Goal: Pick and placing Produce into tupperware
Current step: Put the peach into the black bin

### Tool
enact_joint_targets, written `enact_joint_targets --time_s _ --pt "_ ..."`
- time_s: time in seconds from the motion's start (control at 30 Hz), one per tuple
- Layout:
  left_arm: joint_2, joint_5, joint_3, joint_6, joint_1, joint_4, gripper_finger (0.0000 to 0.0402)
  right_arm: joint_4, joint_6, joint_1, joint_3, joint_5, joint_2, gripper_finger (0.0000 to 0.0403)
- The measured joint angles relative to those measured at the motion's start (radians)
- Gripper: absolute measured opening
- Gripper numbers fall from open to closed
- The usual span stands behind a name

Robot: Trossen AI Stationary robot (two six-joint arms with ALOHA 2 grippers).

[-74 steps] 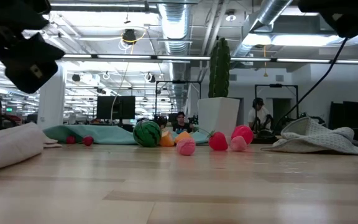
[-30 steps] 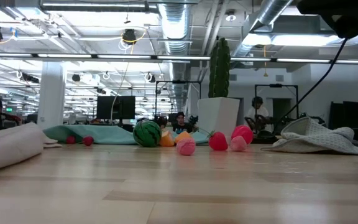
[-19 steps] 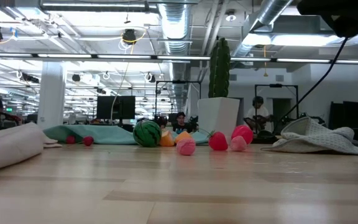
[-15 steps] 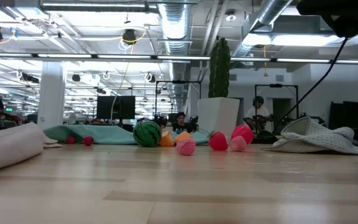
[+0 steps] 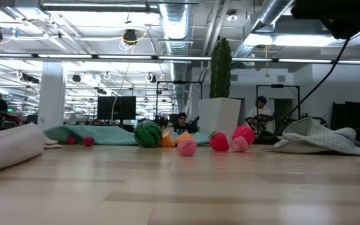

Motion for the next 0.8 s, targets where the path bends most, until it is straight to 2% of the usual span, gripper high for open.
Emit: enact_joint_targets --time_s 0.1,0.33,0.6,0.8 --pt "0.0 0.055 0.0 0.071 0.0 -0.013 0.0087 0.0 0.0 -0.005 0.0 -0.001 0.0 0.0068" --pt "0.0 0.1 0.0 0.051 0.003 -0.087 0.0073 0.0 0.0 -0.004 0.0 -0.001 0.0 0.0068" --pt "0.0 0.027 0.0 -0.092 -0.006 -0.106 0.0062 0.0 0.0 -0.004 0.0 -0.001 0.0 0.0068" --pt "0.0 0.04 0.0 -0.016 -0.007 -0.109 0.0068 0.0 0.0 -0.004 0.0 -0.001 0.0 0.0068"
